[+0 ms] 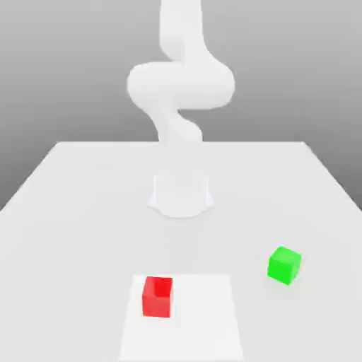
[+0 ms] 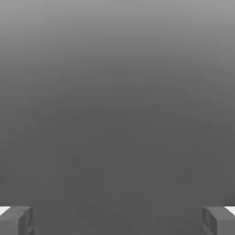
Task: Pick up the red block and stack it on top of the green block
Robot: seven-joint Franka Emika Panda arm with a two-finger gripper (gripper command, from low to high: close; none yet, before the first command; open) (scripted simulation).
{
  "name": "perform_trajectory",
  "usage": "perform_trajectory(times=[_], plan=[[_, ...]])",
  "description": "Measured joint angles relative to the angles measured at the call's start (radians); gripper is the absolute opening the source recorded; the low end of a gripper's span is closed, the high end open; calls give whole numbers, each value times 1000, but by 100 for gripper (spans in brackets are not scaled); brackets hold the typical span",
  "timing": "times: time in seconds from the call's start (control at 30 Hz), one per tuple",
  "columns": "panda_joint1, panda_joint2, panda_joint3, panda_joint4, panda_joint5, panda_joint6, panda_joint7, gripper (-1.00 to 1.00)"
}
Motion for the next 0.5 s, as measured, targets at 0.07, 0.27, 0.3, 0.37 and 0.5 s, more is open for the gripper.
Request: perform_trajectory(times=[0.07, 0.27, 0.3, 0.37, 0.5], plan=[[-10, 82, 0, -45, -9, 47, 5, 0], [-34, 304, -7, -168, -28, 176, 13, 0], [-37, 340, -10, -188, -30, 197, 13, 0], [-48, 412, -11, -228, -31, 239, 12, 0], [-56, 557, -24, -309, -26, 325, 4, 0]])
